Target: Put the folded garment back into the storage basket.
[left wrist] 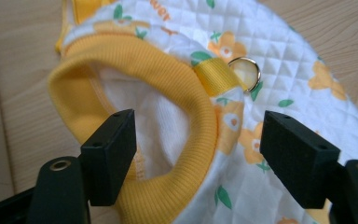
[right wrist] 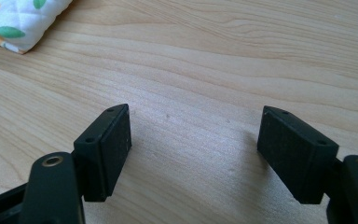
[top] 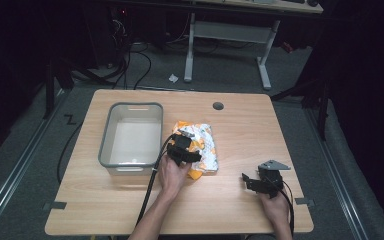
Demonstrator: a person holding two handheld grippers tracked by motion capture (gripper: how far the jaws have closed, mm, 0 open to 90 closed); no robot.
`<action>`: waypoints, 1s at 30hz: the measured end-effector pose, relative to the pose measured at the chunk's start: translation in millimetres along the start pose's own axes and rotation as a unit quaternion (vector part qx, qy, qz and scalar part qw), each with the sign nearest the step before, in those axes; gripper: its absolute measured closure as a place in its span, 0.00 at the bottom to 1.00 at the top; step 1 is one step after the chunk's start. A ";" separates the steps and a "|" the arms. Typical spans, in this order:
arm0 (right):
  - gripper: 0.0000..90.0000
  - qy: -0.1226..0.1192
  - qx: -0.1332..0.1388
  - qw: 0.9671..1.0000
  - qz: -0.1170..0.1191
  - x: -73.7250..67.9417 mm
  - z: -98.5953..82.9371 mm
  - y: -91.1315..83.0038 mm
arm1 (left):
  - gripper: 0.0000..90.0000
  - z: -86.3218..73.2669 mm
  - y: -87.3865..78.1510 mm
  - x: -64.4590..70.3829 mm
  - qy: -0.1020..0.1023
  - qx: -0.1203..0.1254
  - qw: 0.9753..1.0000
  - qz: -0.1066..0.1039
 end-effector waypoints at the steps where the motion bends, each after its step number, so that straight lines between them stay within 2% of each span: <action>1: 0.29 0.000 0.000 1.000 0.000 0.0 0.0 0.0 | 0.28 -2.1 2.8 -0.2 0.002 -0.006 1.000 0.003; 3: 0.29 0.000 0.000 1.000 0.000 0.0 0.0 0.0 | 0.29 -7.0 9.2 0.0 -0.003 -0.024 1.000 -0.001; 7: 0.29 0.000 0.000 1.000 0.000 0.0 0.0 0.0 | 0.30 -7.5 15.1 2.2 -0.002 -0.021 1.000 -0.004; 13: 0.29 0.000 0.000 1.000 0.000 0.0 0.0 0.0 | 0.31 -8.0 16.7 2.7 0.013 -0.013 1.000 0.002; 18: 0.29 0.000 0.000 1.000 0.000 0.0 -0.1 0.0 | 0.50 -8.6 13.1 5.2 0.023 -0.016 1.000 -0.005; 22: 0.29 0.000 0.000 1.000 0.000 0.0 0.0 0.0 | 0.65 -9.3 10.7 8.7 0.023 -0.021 0.999 -0.020; 23: 0.29 0.000 0.000 1.000 0.000 0.0 0.0 0.0 | 0.71 -9.8 10.0 9.7 0.023 -0.022 0.999 -0.026; 30: 0.29 0.000 0.000 1.000 0.000 0.0 0.0 0.0 | 0.85 -11.2 7.9 14.2 0.018 -0.024 0.998 -0.057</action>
Point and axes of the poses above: each handheld gripper's, and its own axes: y roughly forward along the jaws, z roughly out of its top, x roughly to its right, the point moved 10 cm from there along y, roughly forward along the jaws, and after that the axes turned 2 degrees about x, right-handed, at the moved point
